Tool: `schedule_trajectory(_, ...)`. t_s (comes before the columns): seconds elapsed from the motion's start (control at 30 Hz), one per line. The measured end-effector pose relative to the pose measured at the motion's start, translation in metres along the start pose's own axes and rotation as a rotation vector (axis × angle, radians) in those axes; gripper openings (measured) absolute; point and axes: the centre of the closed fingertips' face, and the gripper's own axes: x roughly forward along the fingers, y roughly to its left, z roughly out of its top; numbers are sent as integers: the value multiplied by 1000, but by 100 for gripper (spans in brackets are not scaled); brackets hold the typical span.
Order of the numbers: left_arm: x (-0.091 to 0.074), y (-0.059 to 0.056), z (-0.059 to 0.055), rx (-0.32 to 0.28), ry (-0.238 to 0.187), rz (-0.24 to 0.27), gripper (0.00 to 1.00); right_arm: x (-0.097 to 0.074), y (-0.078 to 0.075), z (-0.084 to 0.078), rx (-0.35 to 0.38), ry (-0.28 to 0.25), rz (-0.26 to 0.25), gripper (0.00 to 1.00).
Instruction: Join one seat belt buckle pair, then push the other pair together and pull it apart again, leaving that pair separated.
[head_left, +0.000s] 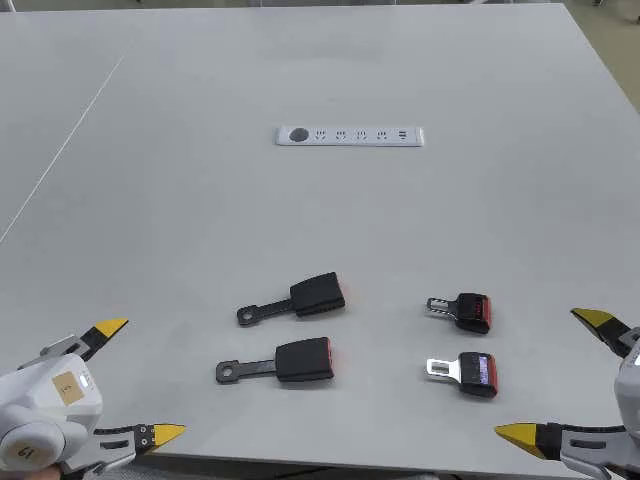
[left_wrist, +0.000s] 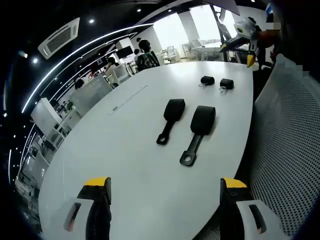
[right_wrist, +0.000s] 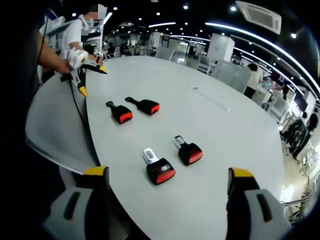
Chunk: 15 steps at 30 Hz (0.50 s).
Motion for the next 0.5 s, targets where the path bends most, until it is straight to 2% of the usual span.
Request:
schedule_trajectory(0.2,0,-1,-1,5,6,-4,91,2,4,-3,-28,24,5,99)
schedule_trajectory(0.5,1,-2,-1,3,8,-10,91,6,8,-3,-30,25,8,99)
